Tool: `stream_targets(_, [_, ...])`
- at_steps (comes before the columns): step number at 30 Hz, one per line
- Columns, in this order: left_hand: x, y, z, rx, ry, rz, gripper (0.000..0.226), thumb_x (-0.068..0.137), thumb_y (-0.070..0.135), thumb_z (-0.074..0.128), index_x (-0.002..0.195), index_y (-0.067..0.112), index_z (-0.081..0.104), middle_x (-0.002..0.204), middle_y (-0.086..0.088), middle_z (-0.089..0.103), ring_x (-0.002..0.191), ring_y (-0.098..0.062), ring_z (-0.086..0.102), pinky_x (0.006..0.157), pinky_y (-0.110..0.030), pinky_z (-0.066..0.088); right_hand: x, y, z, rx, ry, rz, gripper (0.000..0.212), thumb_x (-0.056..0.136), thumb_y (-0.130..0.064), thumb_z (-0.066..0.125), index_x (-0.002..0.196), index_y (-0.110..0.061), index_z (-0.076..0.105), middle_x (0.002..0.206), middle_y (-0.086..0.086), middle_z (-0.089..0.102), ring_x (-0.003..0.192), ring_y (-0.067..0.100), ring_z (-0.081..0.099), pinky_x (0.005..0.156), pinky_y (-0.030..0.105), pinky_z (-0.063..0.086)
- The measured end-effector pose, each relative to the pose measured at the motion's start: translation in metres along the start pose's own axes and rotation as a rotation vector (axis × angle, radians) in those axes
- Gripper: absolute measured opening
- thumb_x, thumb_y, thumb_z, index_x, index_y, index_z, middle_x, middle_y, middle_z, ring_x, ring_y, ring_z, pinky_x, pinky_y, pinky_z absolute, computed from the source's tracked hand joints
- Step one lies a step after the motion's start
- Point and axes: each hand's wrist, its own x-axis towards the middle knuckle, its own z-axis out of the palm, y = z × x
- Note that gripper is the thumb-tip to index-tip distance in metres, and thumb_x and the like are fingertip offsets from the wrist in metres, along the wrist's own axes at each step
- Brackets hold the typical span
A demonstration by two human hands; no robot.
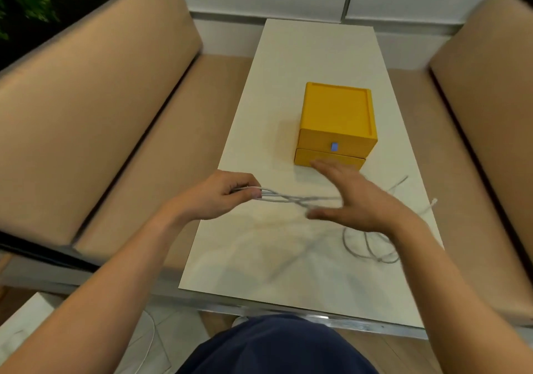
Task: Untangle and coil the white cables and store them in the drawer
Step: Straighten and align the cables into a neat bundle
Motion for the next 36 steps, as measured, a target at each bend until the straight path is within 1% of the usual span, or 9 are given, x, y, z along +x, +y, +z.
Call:
stream_targets(2, [0.001, 0.008, -0.001, -0.017, 0.018, 0.05, 0.018, 0.104, 0.037, 0.055, 0.094, 0.031, 0.068, 0.063, 0.011, 0.048, 0.058, -0.009, 0.04, 0.053, -0.021, 0.03, 0.011, -0.036, 0.006, 0.312, -0.019, -0.048, 0.071, 0.091, -0.064, 0.062, 0.154, -0.038, 0.041, 0.157, -0.016, 0.044, 0.143, 0.005, 0.041, 0.117, 0.026, 0.033])
stream_targets(4, [0.002, 0.013, -0.005, -0.015, 0.044, 0.076, 0.018, 0.104, 0.036, 0.055, 0.097, 0.027, 0.069, 0.06, 0.012, 0.046, 0.057, -0.009, 0.04, 0.053, -0.02, 0.029, 0.021, -0.05, 0.016, 0.415, -0.086, -0.066, 0.036, 0.099, -0.056, 0.057, 0.126, -0.036, 0.068, 0.124, -0.016, 0.072, 0.113, 0.012, 0.065, 0.098, 0.04, 0.053])
stream_targets(6, [0.001, 0.012, -0.009, 0.013, 0.043, 0.081, 0.016, 0.105, 0.037, 0.055, 0.099, 0.026, 0.065, 0.058, 0.01, 0.046, 0.056, -0.01, 0.039, 0.053, -0.021, 0.029, 0.026, -0.051, 0.017, 0.481, -0.095, -0.054, 0.024, 0.101, -0.045, 0.06, 0.103, -0.027, 0.076, 0.09, -0.01, 0.079, 0.085, 0.023, 0.069, 0.08, 0.046, 0.053])
stream_targets(9, [-0.001, 0.006, -0.011, 0.071, 0.024, 0.077, 0.017, 0.106, 0.037, 0.054, 0.1, 0.022, 0.062, 0.055, 0.012, 0.047, 0.053, -0.011, 0.04, 0.051, -0.021, 0.029, 0.028, -0.052, 0.014, 0.503, -0.068, -0.023, 0.014, 0.095, -0.033, 0.072, 0.093, -0.02, 0.078, 0.077, -0.002, 0.078, 0.074, 0.017, 0.073, 0.077, 0.044, 0.056])
stream_targets(14, [-0.003, -0.002, -0.015, 0.09, -0.018, 0.065, 0.028, 0.106, 0.035, 0.053, 0.094, 0.016, 0.071, 0.053, 0.016, 0.046, 0.052, -0.009, 0.041, 0.05, -0.018, 0.03, 0.031, -0.057, 0.012, 0.478, -0.137, -0.028, 0.02, 0.09, -0.043, 0.076, 0.096, -0.023, 0.077, 0.082, -0.003, 0.078, 0.068, 0.013, 0.071, 0.07, 0.039, 0.056])
stream_targets(18, [-0.008, -0.007, -0.023, 0.068, -0.062, 0.089, 0.026, 0.103, 0.04, 0.057, 0.091, 0.021, 0.069, 0.057, 0.015, 0.047, 0.055, -0.009, 0.04, 0.051, -0.02, 0.03, 0.027, -0.063, 0.01, 0.614, -0.176, 0.0, 0.016, 0.099, -0.032, 0.067, 0.104, -0.018, 0.074, 0.094, -0.003, 0.08, 0.072, 0.017, 0.072, 0.075, 0.034, 0.06])
stream_targets(24, [-0.001, -0.013, -0.028, 0.165, -0.102, 0.167, 0.021, 0.097, 0.043, 0.068, 0.089, 0.024, 0.071, 0.061, 0.009, 0.053, 0.057, -0.01, 0.045, 0.055, -0.031, 0.035, 0.035, -0.075, 0.014, 0.347, -0.037, 0.072, 0.006, 0.091, -0.032, 0.077, 0.092, -0.026, 0.079, 0.077, -0.01, 0.077, 0.075, 0.007, 0.07, 0.06, 0.025, 0.048])
stream_targets(27, [0.004, -0.017, -0.032, 0.181, -0.109, 0.193, 0.023, 0.098, 0.043, 0.067, 0.088, 0.022, 0.07, 0.061, 0.007, 0.053, 0.057, -0.012, 0.044, 0.055, -0.033, 0.034, 0.033, -0.077, 0.015, 0.457, -0.058, 0.111, 0.011, 0.092, -0.03, 0.076, 0.094, -0.021, 0.08, 0.081, -0.005, 0.079, 0.075, 0.008, 0.075, 0.072, 0.039, 0.06])
stream_targets(36, [0.01, -0.021, -0.041, 0.118, -0.132, 0.245, 0.02, 0.101, 0.045, 0.055, 0.09, 0.032, 0.065, 0.061, 0.016, 0.052, 0.058, -0.01, 0.045, 0.053, -0.022, 0.03, 0.022, -0.079, 0.017, 0.694, -0.092, 0.13, 0.016, 0.101, -0.019, 0.064, 0.11, -0.016, 0.078, 0.102, -0.003, 0.08, 0.091, 0.019, 0.076, 0.087, 0.034, 0.06])
